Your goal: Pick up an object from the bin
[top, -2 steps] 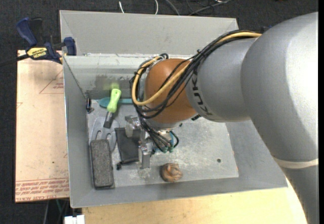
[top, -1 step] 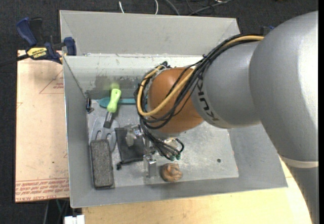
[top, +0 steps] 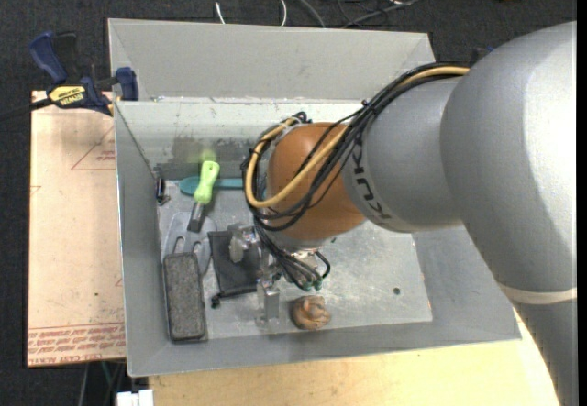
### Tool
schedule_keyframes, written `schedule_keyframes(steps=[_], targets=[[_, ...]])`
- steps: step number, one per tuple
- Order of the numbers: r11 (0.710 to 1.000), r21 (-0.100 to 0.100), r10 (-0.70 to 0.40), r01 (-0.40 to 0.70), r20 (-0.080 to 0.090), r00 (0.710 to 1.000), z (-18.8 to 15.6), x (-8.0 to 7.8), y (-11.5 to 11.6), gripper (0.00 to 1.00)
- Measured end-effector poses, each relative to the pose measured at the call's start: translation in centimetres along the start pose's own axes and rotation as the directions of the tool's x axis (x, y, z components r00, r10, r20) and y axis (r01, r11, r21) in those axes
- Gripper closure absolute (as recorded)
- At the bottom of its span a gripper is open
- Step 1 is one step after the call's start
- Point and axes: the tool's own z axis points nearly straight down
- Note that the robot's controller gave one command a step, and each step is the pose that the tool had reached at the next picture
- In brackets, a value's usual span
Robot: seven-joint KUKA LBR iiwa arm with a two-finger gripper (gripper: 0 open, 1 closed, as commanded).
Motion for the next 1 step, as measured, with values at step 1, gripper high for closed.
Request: schedule_keyframes(steps=[1], targets=[[0.999,-0.001,0.046,-0.046,0.001,0.999,0.97,-0.14,-2.95,0.00]])
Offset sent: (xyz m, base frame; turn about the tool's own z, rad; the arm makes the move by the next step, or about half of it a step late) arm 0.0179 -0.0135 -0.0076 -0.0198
